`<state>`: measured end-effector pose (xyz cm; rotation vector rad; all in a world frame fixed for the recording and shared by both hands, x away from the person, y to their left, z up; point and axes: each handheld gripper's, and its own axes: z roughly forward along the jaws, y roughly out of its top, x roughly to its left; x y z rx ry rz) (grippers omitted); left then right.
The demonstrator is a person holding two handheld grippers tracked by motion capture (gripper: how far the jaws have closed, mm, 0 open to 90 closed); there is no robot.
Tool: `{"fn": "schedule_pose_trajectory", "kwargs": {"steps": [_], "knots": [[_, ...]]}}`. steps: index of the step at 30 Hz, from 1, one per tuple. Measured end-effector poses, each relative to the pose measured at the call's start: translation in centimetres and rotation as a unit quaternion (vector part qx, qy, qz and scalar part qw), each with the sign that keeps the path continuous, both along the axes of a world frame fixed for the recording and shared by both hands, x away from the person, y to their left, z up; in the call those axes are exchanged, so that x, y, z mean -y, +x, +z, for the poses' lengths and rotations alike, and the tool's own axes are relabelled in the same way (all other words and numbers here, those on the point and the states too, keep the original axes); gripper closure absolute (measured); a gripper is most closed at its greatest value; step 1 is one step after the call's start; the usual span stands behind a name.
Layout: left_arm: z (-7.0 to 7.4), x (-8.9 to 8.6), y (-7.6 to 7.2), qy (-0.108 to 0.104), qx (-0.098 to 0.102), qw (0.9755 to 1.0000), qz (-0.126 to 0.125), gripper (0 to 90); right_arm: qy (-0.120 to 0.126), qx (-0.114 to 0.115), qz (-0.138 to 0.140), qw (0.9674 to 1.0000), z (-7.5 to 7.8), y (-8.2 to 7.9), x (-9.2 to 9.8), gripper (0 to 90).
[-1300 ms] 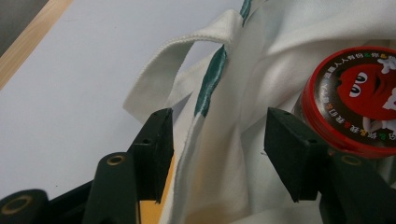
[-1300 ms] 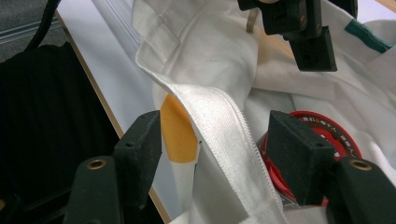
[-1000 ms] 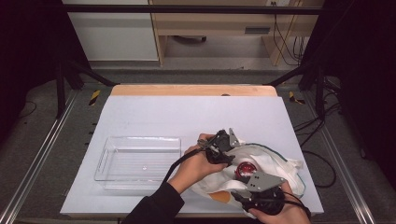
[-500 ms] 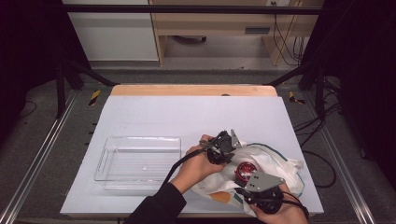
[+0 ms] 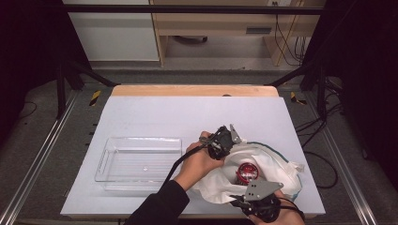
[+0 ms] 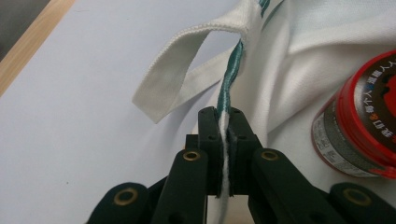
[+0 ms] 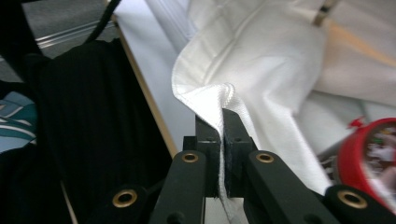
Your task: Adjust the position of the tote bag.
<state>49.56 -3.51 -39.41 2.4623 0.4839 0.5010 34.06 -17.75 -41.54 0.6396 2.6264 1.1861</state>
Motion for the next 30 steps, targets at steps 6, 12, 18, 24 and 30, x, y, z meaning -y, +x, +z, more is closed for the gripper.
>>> {"fn": "schedule_pose_trajectory", "kwargs": {"steps": [6, 12, 18, 24, 30], "knots": [[0.3, -0.1, 0.3, -0.007, 0.004, 0.9999, 0.008, 87.2, 0.003, -0.014, 0.015, 0.9998, -0.8, -0.3, -0.4, 88.1], [1.0, -0.3, 0.2, -0.011, 0.012, 0.9998, 0.011, 87.3, 0.008, -0.024, 0.030, 0.9992, -1.2, -0.6, -0.6, 88.1], [1.0, -0.5, 0.0, -0.014, 0.013, 0.9998, 0.007, 87.4, 0.000, -0.040, 0.042, 0.9983, -2.1, -0.9, -1.4, 88.1], [0.9, -0.6, 0.0, -0.017, 0.010, 0.9998, 0.005, 87.4, -0.004, -0.049, 0.043, 0.9979, -2.8, -0.9, -1.8, 88.0], [0.5, -0.6, 0.1, -0.017, 0.007, 0.9998, 0.006, 87.3, 0.004, -0.051, 0.038, 0.9980, -2.8, -0.8, -1.6, 88.0]]}}
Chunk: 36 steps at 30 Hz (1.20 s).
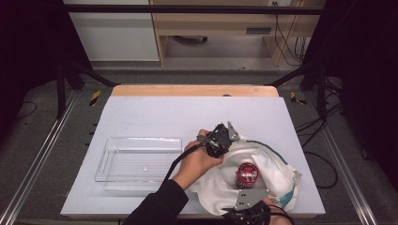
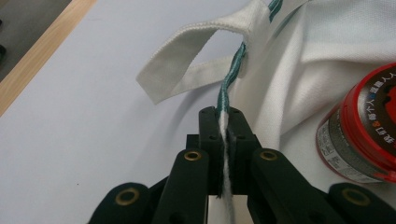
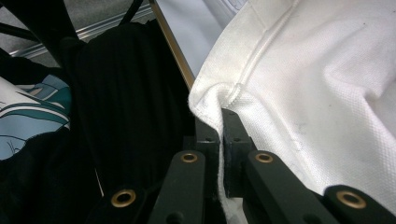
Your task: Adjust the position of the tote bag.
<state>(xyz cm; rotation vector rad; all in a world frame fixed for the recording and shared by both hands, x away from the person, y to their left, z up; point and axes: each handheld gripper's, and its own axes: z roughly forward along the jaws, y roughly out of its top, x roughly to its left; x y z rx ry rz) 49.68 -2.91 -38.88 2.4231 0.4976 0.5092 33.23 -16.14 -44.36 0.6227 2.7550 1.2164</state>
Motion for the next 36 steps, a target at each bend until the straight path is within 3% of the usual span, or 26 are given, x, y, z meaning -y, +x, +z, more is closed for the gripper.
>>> {"fn": "schedule_pose_trajectory", "kwargs": {"steps": [21, 29, 36], "knots": [[-0.4, 0.4, 0.1, 0.004, -0.002, 1.0000, -0.003, 87.3, 0.023, -0.010, -0.025, 0.9994, -0.4, 0.7, 0.5, 88.0], [-0.5, 0.4, 0.0, 0.008, -0.003, 0.9999, -0.007, 87.3, 0.029, -0.012, -0.054, 0.9980, -0.5, 1.1, 0.7, 88.0], [-0.5, 0.4, -0.1, 0.007, -0.002, 0.9999, -0.008, 87.3, 0.020, -0.014, -0.040, 0.9989, -0.7, 1.0, 0.5, 87.6]]}}
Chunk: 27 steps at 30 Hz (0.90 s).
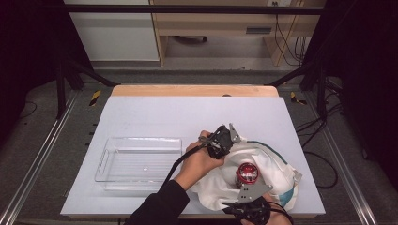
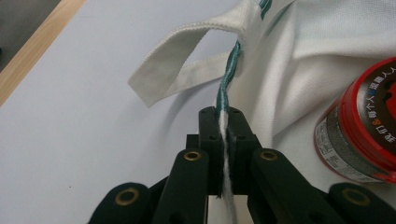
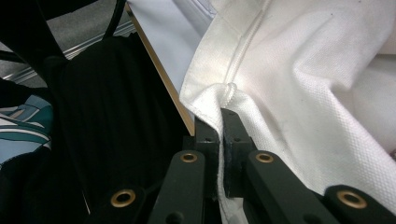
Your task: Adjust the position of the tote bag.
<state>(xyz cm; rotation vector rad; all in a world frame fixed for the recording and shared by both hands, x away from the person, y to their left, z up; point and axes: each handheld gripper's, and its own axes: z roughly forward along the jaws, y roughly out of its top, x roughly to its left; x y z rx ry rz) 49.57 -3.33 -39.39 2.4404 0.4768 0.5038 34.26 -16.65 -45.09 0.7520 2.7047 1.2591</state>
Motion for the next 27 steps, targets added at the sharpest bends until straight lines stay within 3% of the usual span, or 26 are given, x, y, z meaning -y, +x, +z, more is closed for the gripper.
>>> {"fn": "schedule_pose_trajectory", "kwargs": {"steps": [2, 6, 10, 14, 19, 21, 27], "knots": [[0.0, 0.0, 0.0, -0.001, 0.000, 1.0000, 0.001, 87.3, 0.004, 0.005, 0.000, 1.0000, 0.2, 0.0, 0.2, 85.9], [0.0, 0.0, 0.0, -0.001, 0.001, 1.0000, -0.002, 87.2, 0.012, 0.014, 0.001, 0.9998, 1.2, -0.4, 0.5, 69.2], [0.0, 0.0, -0.1, -0.001, 0.002, 1.0000, -0.002, 87.2, 0.010, 0.026, 0.009, 0.9996, 2.8, -1.1, 0.6, 58.1], [0.0, -0.1, -0.1, -0.001, 0.002, 1.0000, -0.002, 87.1, 0.026, 0.047, 0.002, 0.9986, 4.7, -1.2, 1.3, 55.4], [0.0, 0.0, -0.1, 0.002, 0.002, 1.0000, -0.002, 87.1, 0.037, 0.074, -0.051, 0.9953, 5.9, 0.2, 2.4, 54.4], [0.0, 0.0, -0.1, 0.002, 0.002, 1.0000, -0.003, 87.0, 0.025, 0.084, -0.071, 0.9936, 6.0, 0.9, 2.5, 54.8], [0.0, 0.0, -0.2, 0.001, 0.002, 1.0000, -0.005, 86.9, -0.013, 0.088, -0.080, 0.9928, 4.8, 2.1, 2.0, 56.4]]}}
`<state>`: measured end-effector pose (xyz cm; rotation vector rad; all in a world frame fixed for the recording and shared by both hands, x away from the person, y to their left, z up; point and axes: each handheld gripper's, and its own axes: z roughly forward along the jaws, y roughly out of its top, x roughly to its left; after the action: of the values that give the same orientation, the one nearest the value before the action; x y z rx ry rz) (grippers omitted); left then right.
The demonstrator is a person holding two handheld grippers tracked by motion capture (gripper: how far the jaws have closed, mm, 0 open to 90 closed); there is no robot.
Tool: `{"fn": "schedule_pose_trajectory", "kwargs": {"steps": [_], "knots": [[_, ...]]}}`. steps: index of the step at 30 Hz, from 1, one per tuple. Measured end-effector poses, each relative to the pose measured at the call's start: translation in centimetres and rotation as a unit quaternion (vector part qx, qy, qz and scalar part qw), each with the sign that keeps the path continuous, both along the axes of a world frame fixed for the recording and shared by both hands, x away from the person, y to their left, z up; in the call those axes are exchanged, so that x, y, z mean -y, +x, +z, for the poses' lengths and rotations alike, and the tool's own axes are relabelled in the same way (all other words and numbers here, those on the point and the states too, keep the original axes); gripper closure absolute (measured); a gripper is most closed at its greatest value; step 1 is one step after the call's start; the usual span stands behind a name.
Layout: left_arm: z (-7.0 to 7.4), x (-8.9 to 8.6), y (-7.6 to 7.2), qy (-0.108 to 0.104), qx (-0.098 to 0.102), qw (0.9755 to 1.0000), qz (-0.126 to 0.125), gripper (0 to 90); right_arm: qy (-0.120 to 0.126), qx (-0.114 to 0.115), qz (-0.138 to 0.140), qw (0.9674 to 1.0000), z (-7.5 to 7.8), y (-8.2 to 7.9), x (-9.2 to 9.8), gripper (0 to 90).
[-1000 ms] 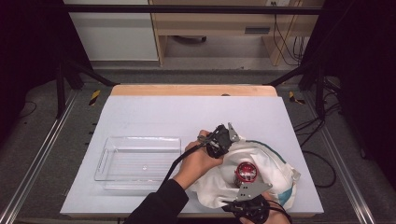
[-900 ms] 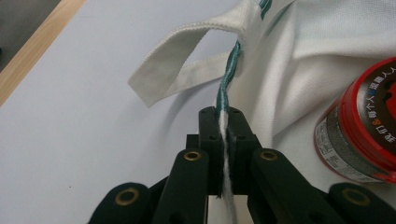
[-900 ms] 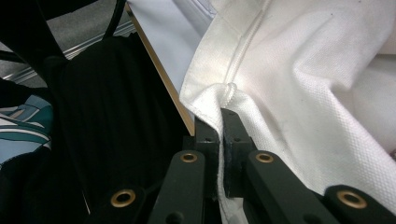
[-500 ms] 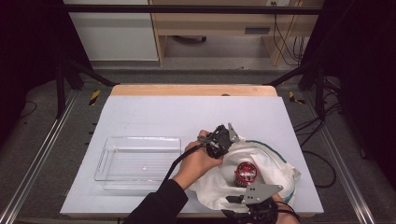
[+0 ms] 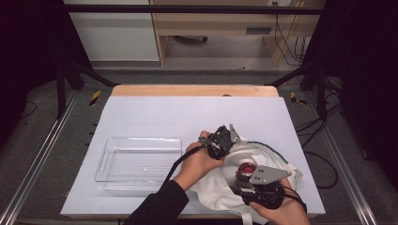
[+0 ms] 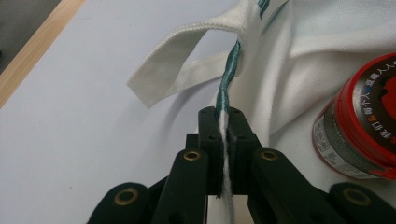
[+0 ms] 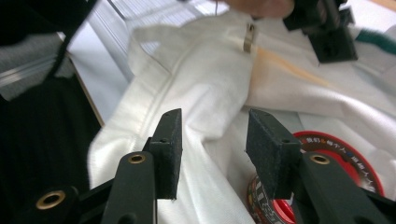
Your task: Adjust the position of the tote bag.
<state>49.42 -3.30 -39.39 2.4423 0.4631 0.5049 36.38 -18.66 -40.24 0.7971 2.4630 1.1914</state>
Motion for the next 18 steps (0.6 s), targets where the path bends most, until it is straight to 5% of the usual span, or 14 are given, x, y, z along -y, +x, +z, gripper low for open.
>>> {"fn": "schedule_pose_trajectory", "kwargs": {"steps": [18], "knots": [[-0.3, -0.1, -0.3, -0.001, -0.007, 1.0000, -0.006, 85.7, -0.038, -0.017, 0.004, 0.9991, -2.3, 0.3, -0.7, 55.7]]}}
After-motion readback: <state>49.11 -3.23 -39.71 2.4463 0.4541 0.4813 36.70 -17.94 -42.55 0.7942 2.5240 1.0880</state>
